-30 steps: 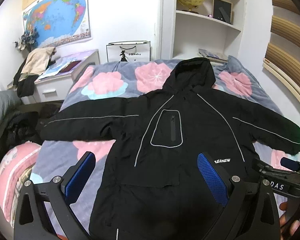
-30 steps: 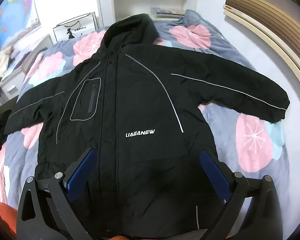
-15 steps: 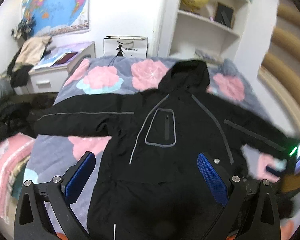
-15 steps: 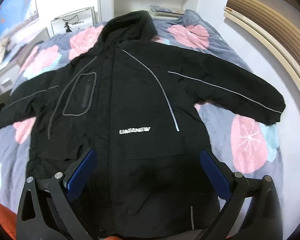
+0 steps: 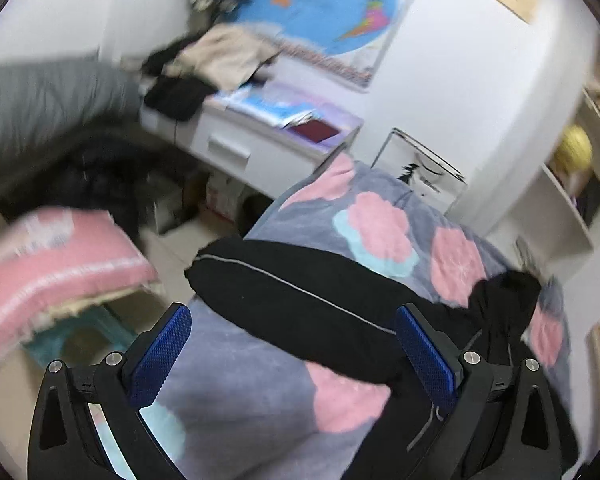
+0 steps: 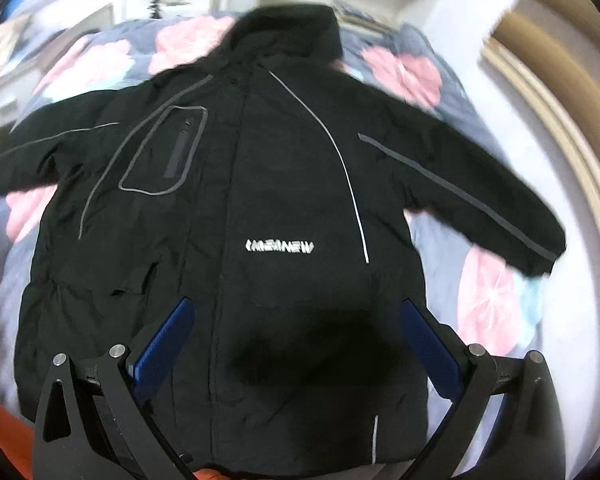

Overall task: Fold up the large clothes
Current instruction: 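Grasp the black jacket sleeve cuff with the left gripper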

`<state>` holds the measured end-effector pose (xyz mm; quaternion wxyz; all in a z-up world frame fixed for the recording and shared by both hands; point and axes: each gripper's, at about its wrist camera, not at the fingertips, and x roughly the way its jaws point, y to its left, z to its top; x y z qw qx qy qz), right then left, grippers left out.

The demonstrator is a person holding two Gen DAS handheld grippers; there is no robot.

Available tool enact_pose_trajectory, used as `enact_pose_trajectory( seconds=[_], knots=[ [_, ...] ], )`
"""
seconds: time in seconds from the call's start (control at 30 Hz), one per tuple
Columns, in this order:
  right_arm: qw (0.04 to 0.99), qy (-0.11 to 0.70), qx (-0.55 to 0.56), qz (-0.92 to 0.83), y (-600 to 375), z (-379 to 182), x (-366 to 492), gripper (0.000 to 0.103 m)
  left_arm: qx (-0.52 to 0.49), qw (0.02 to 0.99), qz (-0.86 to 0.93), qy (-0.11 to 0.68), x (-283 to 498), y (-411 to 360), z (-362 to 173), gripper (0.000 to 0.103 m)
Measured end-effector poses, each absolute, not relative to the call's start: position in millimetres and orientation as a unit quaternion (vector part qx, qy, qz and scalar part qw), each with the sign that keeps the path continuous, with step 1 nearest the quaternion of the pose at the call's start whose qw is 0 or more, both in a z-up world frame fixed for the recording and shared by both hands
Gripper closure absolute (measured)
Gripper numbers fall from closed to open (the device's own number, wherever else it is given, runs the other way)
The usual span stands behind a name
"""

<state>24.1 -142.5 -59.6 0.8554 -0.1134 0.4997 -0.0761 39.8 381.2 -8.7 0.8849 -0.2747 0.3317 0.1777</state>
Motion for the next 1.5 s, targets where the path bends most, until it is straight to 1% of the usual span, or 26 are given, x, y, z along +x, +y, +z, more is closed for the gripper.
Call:
enact_pose_trajectory(
  seconds=[0.1,0.17,0.27,0.37,0.5,0.57,0.6,0.63,0.67,0.7,0.73,0.77,0.8,0.83,0.9,1.03,1.13,1.37,1.5],
  knots=[
    [0.862,0.486,-0.133,-0.059,-128,-55,22,0.0,-0.335,0.854,0.179,0.355,64,421,-61,0.001],
    [0.868,0.478,-0.123,-0.047,-125,-51,19,0.0,-0.381,0.832,0.172,0.365,79,440,-96,0.001],
    [0.878,0.462,-0.115,-0.042,-124,-42,19,0.0,-0.452,0.794,0.174,0.368,92,464,-147,0.001],
    [0.878,0.465,-0.105,-0.049,-127,-41,25,0.0,-0.496,0.762,0.182,0.375,105,478,-189,0.001],
    [0.869,0.484,-0.088,-0.051,-134,-49,31,0.0,-0.523,0.734,0.196,0.388,119,480,-225,0.005],
    [0.866,0.491,-0.081,-0.05,-136,-52,33,0.0,-0.509,0.736,0.206,0.396,127,475,-233,0.005],
    [0.865,0.492,-0.081,-0.051,-136,-52,33,0.0,-0.495,0.743,0.212,0.397,132,472,-233,0.008],
    [0.865,0.491,-0.084,-0.052,-136,-53,33,0.0,-0.484,0.749,0.217,0.397,135,471,-233,0.012],
    [0.865,0.49,-0.089,-0.053,-135,-53,33,0.0,-0.471,0.756,0.219,0.398,138,470,-232,0.026],
    [0.866,0.489,-0.092,-0.053,-133,-53,33,0.0,-0.457,0.764,0.216,0.4,143,468,-230,0.045],
    [0.865,0.489,-0.096,-0.053,-131,-53,32,0.0,-0.443,0.775,0.211,0.399,146,467,-226,0.055],
    [0.865,0.489,-0.099,-0.052,-130,-53,32,0.0,-0.421,0.79,0.206,0.396,150,462,-218,0.071],
    [0.865,0.488,-0.101,-0.051,-129,-53,32,0.0,-0.402,0.8,0.205,0.396,151,458,-211,0.078],
    [0.866,0.487,-0.102,-0.051,-128,-52,31,0.0,-0.383,0.812,0.202,0.392,152,453,-202,0.081],
    [0.868,0.483,-0.105,-0.049,-127,-50,29,0.0,-0.344,0.833,0.196,0.387,153,442,-182,0.085],
    [0.873,0.475,-0.102,-0.047,-127,-44,25,0.0,-0.294,0.868,0.16,0.368,146,412,-138,0.086],
    [0.877,0.469,-0.096,-0.046,-129,-39,22,0.0,-0.242,0.894,0.12,0.358,144,375,-101,0.087],
    [0.887,0.457,-0.052,-0.046,-149,-23,18,0.0,-0.104,0.931,0.0,0.349,153,247,-26,0.087],
    [0.891,0.451,-0.022,-0.055,-166,-17,17,0.0,-0.044,0.927,-0.086,0.363,162,164,-2,0.088]
  ],
)
